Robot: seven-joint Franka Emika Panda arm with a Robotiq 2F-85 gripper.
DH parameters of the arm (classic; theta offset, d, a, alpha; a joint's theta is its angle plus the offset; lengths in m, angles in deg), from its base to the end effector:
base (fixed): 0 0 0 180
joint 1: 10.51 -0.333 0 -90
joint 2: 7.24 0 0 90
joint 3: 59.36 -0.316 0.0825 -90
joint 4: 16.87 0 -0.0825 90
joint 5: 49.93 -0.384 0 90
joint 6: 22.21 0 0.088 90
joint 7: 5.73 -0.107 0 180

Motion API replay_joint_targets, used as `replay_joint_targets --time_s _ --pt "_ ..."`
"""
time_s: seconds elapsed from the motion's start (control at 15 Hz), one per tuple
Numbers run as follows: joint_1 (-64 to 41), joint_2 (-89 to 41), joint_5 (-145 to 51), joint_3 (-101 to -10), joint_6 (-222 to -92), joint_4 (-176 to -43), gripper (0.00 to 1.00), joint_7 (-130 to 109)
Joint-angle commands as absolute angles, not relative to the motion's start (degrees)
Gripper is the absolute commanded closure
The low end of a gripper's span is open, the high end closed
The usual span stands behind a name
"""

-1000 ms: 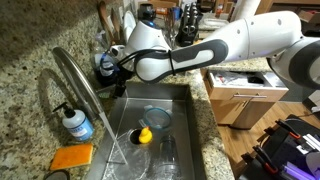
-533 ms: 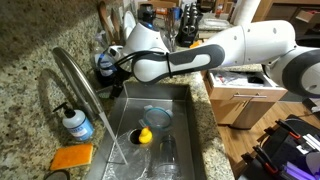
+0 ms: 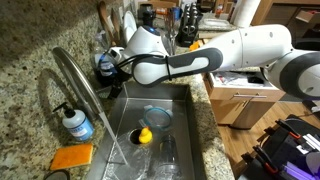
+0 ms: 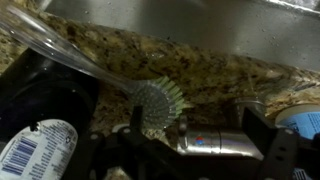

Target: Close the tap

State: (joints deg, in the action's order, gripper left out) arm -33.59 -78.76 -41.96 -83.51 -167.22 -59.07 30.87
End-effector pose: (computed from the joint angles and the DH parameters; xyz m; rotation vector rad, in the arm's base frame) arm 0.7056 0.4641 0.2610 -2.3198 -1.5104 -0.8516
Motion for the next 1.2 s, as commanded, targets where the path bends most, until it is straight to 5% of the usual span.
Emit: replay_joint_targets --time_s 0.0,0.07,0.73,1.13 --pt "-33.79 -78.97 -41.91 -83.70 -167.54 -58.77 0.12 31.18" --pt "-34.12 -79.07 -41.68 -83.62 -167.56 -58.45 0.27 31.37" --pt "-34.69 -78.56 -41.29 -82.94 -165.78 -57.99 0.98 30.34" --pt "-35.41 -77.81 -43.42 -86.51 -156.31 -58.05 0.98 28.42"
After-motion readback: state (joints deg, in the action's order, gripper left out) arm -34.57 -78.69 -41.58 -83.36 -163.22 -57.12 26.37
